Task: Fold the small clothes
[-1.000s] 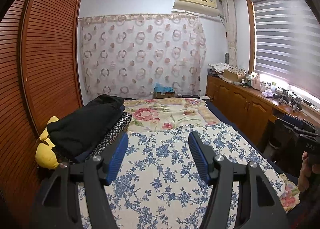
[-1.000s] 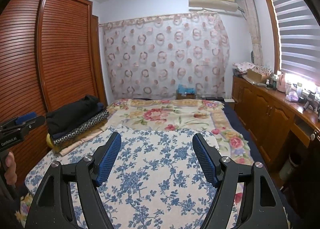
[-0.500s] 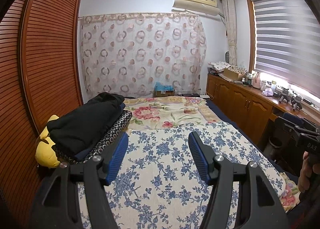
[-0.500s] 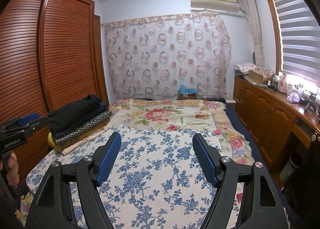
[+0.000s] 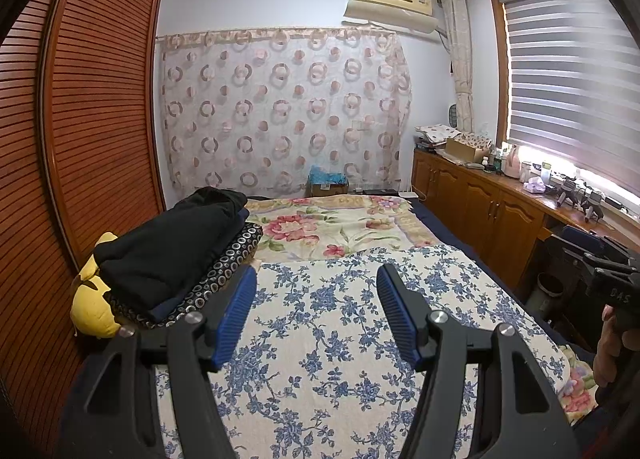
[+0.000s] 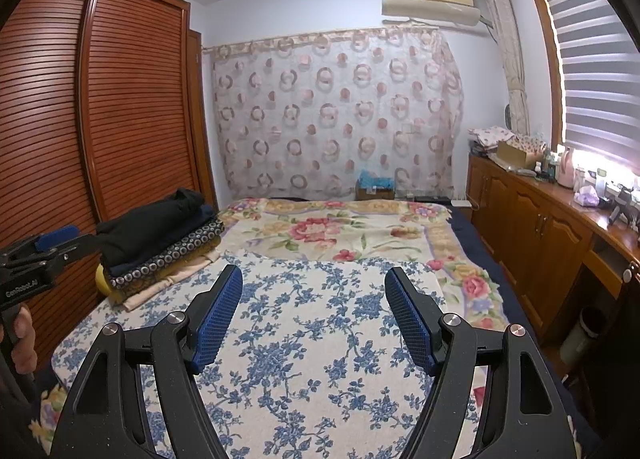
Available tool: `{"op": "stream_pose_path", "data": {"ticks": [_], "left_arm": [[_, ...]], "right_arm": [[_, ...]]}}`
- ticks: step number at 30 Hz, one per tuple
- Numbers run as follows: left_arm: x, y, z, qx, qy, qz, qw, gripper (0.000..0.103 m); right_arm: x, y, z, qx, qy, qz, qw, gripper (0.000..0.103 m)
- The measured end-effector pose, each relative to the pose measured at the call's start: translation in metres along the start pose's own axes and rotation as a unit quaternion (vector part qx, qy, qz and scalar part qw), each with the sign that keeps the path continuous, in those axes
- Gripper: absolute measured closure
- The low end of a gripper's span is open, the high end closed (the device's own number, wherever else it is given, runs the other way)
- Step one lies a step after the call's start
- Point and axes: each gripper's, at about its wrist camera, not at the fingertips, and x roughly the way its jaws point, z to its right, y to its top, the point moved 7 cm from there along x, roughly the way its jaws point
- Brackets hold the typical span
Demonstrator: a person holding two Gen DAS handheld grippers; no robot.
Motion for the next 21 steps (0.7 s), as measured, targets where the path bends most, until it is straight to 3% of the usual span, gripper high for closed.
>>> {"op": "stream_pose_path", "data": {"ticks": [21], "left_arm": [[-0.0016,-0.0013,0.0022,0.001,0.0,0.002,1.0,0.041]], "right_arm": [[0.0009,-0.0011,0.0006,0.0,0.001,0.0,1.0,0.027]]}}
